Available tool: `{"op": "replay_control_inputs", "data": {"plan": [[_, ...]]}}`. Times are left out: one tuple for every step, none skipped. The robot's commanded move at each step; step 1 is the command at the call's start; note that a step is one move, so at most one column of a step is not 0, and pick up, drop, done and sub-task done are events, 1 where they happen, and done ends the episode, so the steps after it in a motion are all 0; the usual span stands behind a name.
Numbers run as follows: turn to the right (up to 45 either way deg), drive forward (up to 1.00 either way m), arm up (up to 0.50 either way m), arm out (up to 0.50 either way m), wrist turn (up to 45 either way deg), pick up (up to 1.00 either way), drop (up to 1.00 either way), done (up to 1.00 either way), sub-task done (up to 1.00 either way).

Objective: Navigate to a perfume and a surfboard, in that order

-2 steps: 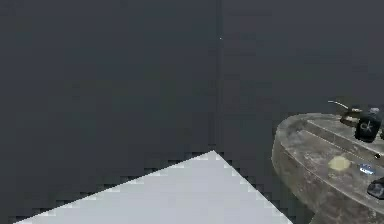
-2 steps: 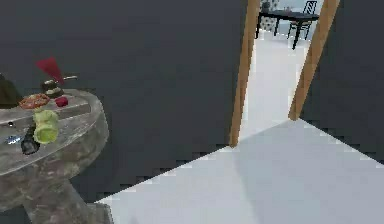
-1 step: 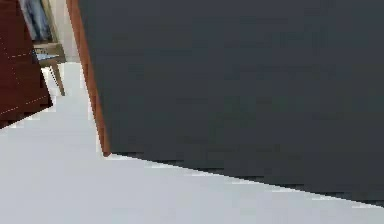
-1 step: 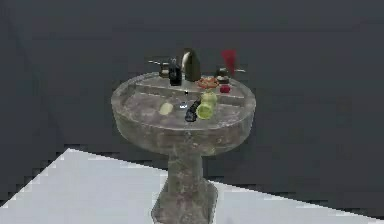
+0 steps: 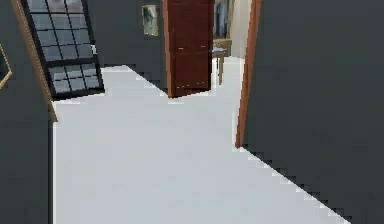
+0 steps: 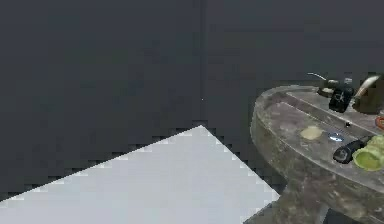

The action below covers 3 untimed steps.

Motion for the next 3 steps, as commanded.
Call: {"op": "replay_control_inputs", "data": {"plan": [[0.0, 0.55, 0.00, 0.00, 0.0, 0.00, 0.00, 0.00, 0.00], [-30.0, 0.00, 0.00, 0.00, 0.0, 0.00, 0.00, 0.00, 0.00], [0.0, 1.00, 0.00, 0.00, 0.0, 0.00, 0.00, 0.00, 0.00]]}}
